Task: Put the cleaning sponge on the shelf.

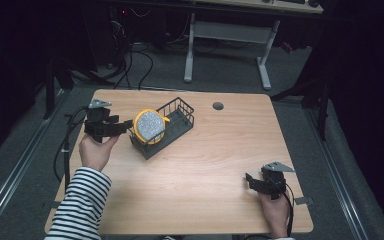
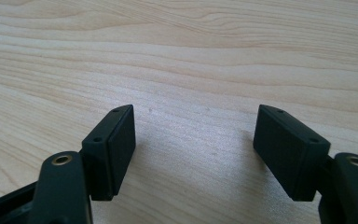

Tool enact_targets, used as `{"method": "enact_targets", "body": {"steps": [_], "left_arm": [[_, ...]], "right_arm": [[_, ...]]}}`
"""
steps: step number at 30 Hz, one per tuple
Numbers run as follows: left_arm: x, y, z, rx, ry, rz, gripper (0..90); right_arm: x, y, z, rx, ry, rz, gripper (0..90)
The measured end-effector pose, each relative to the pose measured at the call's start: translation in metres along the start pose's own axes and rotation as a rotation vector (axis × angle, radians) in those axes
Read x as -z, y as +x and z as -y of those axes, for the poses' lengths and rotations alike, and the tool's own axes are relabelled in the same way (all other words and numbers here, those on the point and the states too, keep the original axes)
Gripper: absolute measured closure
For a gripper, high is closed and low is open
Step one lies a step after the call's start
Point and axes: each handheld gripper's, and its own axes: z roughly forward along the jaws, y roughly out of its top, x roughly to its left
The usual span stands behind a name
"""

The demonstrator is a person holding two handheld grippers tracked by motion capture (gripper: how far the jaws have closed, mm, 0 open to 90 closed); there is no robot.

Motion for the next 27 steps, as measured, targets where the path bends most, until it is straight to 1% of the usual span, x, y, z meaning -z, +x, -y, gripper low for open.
{"method": "enact_targets", "body": {"steps": [2,7,11,14,17,20,27], "left_arm": [[0.003,0.001,0.005,0.015,-0.006,0.006,41.8],[0.008,0.001,0.012,0.014,-0.006,0.007,41.7],[0.016,0.004,0.019,0.018,-0.011,0.008,41.4],[0.022,0.006,0.024,0.023,-0.014,-0.004,41.2],[0.025,0.009,0.030,0.007,-0.007,-0.044,41.2],[0.030,0.015,0.036,0.025,-0.021,-0.043,41.1],[0.039,0.021,0.048,0.046,-0.026,-0.042,40.5]], "right_arm": [[0.000,0.000,0.000,0.000,0.000,-0.001,29.5],[0.000,0.000,0.000,0.000,0.000,0.000,29.5],[0.000,0.000,0.000,0.003,0.000,0.002,29.5],[0.000,0.000,0.000,0.003,0.000,0.002,29.4],[0.000,0.001,0.000,0.006,0.002,0.002,29.4],[0.000,0.001,0.000,0.007,0.003,0.002,29.4],[0.000,0.002,0.000,0.012,0.003,0.008,29.5]]}}
